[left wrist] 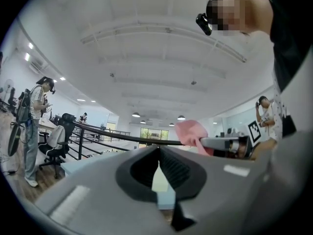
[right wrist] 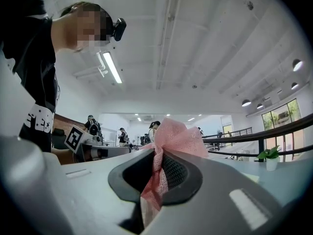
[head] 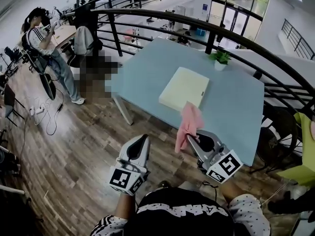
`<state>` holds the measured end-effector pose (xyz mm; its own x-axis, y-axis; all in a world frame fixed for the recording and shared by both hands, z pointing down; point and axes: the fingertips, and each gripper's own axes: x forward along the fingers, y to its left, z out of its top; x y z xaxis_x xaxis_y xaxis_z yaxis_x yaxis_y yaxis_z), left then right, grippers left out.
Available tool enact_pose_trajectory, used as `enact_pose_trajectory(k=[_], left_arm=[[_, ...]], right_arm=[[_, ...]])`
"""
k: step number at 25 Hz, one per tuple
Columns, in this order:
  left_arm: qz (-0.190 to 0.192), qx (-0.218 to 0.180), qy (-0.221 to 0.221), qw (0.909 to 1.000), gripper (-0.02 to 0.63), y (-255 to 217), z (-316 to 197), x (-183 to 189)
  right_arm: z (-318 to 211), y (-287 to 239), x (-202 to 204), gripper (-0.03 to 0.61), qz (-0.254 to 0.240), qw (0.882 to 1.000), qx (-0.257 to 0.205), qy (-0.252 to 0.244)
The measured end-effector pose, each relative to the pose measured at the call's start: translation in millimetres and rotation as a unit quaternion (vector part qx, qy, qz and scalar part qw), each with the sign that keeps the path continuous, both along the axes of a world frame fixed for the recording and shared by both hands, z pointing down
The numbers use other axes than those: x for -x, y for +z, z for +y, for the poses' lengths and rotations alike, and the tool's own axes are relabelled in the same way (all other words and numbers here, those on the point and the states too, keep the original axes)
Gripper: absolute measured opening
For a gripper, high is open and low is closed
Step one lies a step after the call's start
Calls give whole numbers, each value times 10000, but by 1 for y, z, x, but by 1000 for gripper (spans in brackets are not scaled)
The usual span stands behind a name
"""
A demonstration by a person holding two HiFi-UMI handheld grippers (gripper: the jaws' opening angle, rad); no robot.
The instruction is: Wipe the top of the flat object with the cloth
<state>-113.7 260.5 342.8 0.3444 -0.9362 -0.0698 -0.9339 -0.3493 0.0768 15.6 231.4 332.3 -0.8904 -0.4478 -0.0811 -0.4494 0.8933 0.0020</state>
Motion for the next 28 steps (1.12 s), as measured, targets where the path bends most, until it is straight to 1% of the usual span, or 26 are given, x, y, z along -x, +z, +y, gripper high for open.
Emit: enact_pose_trajectory(k=[5, 8, 10, 13, 15, 18, 23, 28], left_arm=[[52, 26, 256, 9997, 0, 7, -22, -12], [24, -8, 400, 9992, 0, 5, -37, -21], [-60, -21, 387, 9992, 0, 4, -51, -14], [-208, -62, 326, 9992, 0, -2, -80, 5], [-241, -125, 306, 9992, 0, -4, -102, 16], [-222, -81, 235, 9994, 0, -1, -138, 27], [-250, 19, 337, 9991, 0, 5, -193, 32], [-172, 164, 357, 9991, 0, 5, -250, 32]], right_arm=[[-17, 6, -13, 20, 79, 9996, 8, 257], [-36, 9, -24, 20, 143, 9991, 51, 386], [-53, 11, -20, 20, 144, 9991, 57, 392], [-84, 15, -4, 20, 115, 9993, 58, 344], [-108, 19, 6, 20, 131, 9994, 70, 316], [-144, 22, 17, 20, 120, 9995, 81, 293], [-204, 30, 21, 20, 179, 9989, 159, 397], [-264, 37, 19, 20, 309, 9980, 212, 507]])
